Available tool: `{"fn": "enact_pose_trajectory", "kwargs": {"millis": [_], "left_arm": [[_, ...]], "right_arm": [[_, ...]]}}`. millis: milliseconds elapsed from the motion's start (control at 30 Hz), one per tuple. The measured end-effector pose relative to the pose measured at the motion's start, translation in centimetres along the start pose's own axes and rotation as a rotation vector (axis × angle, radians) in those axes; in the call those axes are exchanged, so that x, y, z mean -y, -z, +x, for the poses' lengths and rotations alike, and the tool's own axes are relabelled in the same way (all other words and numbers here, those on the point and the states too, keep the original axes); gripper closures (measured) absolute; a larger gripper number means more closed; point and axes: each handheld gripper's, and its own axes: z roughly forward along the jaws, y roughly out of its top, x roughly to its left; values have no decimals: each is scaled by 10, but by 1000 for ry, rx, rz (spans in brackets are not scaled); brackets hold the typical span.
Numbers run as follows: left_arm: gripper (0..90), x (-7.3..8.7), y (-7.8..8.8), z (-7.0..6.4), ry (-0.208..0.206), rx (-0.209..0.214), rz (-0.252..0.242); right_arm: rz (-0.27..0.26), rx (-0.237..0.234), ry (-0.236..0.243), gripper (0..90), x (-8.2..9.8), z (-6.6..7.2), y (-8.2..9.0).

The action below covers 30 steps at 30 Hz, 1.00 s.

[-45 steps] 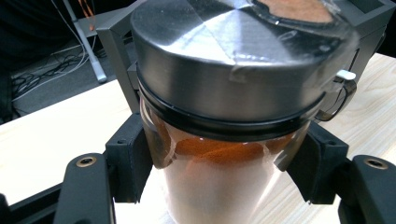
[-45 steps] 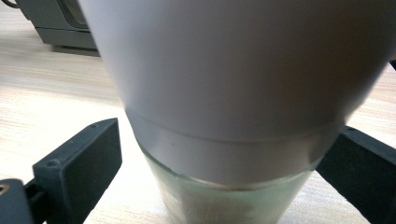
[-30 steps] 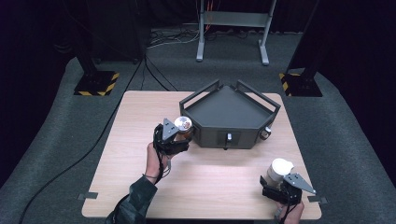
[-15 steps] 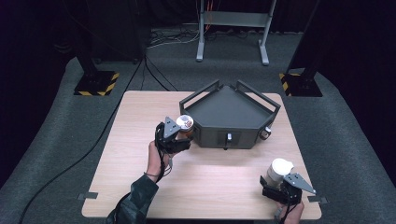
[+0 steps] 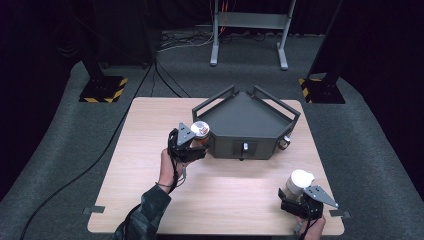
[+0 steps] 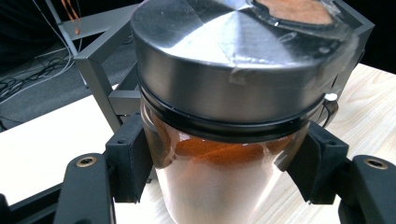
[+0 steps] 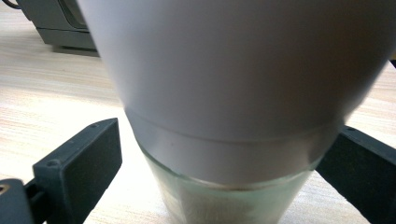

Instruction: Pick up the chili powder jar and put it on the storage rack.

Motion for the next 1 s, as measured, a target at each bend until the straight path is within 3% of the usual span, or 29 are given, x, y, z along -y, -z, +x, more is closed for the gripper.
{"fn": "enact_pose_trajectory", "kwargs": {"millis": [1000], "left_arm": [[317,-13,-4,5,-3,33,-11]], "right_arm": [[1,1,-1,1,0,0,0]]}}
